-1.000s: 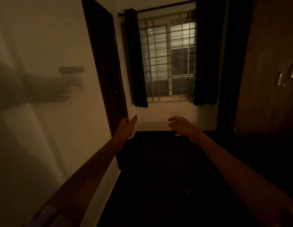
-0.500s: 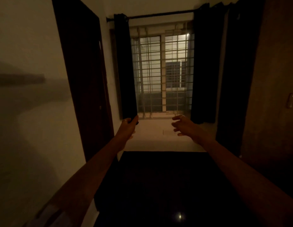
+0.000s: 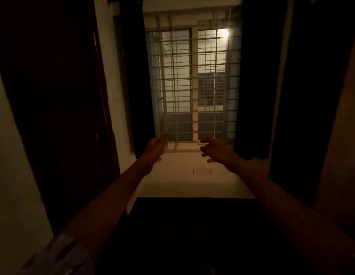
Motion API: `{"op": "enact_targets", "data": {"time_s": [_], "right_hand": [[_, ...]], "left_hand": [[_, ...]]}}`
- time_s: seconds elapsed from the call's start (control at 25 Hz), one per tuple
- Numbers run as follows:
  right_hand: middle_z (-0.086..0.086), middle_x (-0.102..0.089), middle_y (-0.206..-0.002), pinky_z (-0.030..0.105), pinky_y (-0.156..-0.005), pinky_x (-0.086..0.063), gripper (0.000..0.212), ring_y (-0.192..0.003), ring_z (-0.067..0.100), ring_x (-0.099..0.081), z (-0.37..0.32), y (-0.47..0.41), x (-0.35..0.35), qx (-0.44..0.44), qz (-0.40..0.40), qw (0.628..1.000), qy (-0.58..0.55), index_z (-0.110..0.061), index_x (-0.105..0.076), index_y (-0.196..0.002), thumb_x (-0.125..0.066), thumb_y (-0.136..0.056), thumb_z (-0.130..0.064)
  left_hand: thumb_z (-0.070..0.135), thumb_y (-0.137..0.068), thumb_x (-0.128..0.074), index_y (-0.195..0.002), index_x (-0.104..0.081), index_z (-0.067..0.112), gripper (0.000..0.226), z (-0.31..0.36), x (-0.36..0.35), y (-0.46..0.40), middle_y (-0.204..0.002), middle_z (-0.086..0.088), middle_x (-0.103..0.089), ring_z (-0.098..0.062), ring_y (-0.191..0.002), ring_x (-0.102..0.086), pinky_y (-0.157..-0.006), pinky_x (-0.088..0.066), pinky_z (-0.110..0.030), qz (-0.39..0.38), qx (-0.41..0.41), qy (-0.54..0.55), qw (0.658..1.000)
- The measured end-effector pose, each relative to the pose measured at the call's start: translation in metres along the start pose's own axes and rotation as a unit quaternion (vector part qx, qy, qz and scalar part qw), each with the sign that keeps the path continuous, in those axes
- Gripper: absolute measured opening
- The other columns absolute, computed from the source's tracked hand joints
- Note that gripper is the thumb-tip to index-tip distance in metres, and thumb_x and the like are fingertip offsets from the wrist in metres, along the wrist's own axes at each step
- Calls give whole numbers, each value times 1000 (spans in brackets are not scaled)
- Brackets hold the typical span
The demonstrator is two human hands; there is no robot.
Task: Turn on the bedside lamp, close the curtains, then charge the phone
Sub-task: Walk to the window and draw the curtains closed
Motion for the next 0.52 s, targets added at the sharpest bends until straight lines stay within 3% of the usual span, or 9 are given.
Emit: {"op": "enact_targets", "data": {"time_s": [0.16, 0.24, 0.32, 0.36, 0.52], "right_hand": [[-13, -58, -84, 13, -48, -47, 23, -74, 4, -58, 12, -114, 4, 21, 29, 999, 4, -34, -50, -109, -56, -87, -29], [-14, -58, -85, 13, -48, -47, 28, -75, 3, -59, 26, -163, 2, 7, 24, 1000, -4, -30, -51, -115, -56, -88, -28], [-12, -57, -85, 17, -52, -47, 27, -76, 3, -58, 48, -215, -4, -13, 17, 1000, -6, -28, -51, -115, -56, -89, -27], [-12, -57, -85, 19, -53, -47, 27, -76, 4, -57, 58, -241, -5, -17, 18, 1000, -8, -26, -51, -115, -56, -89, -26], [-9, -57, -88, 20, -57, -49, 33, -79, 7, -57, 79, -342, -13, 4, 1, 1000, -16, -20, -49, -122, -55, -90, -23]], "left_hand": [[49, -90, -48, -78, -51, 26, 26, 10, -12, -125, -75, 5, -49, -9, -65, -47, -58, -37, -23, -10, -18, 1, 1000], [49, -90, -48, -90, -56, 20, 30, 4, -23, -179, -77, 4, -49, -11, -67, -48, -61, -39, -24, -15, -9, 9, 1000], [49, -90, -48, -116, -52, 21, 39, -8, -38, -232, -93, 1, -53, -17, -86, -53, -77, -46, -33, -15, -6, 3, 1000], [49, -90, -47, -119, -48, 25, 38, -14, -46, -258, -97, 2, -52, -18, -91, -53, -84, -46, -36, -16, -11, 0, 1000], [48, -91, -47, -105, -47, 26, 26, -30, -70, -355, -83, 10, -48, -9, -78, -48, -72, -41, -30, -16, -33, 0, 999]]}}
Point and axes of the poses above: each hand's wrist, its own y-axis away from the middle knuckle, its own x-axis out of the back of the hand, z = x × y, the point moved 10 cm from there along -y, towards the middle knuckle
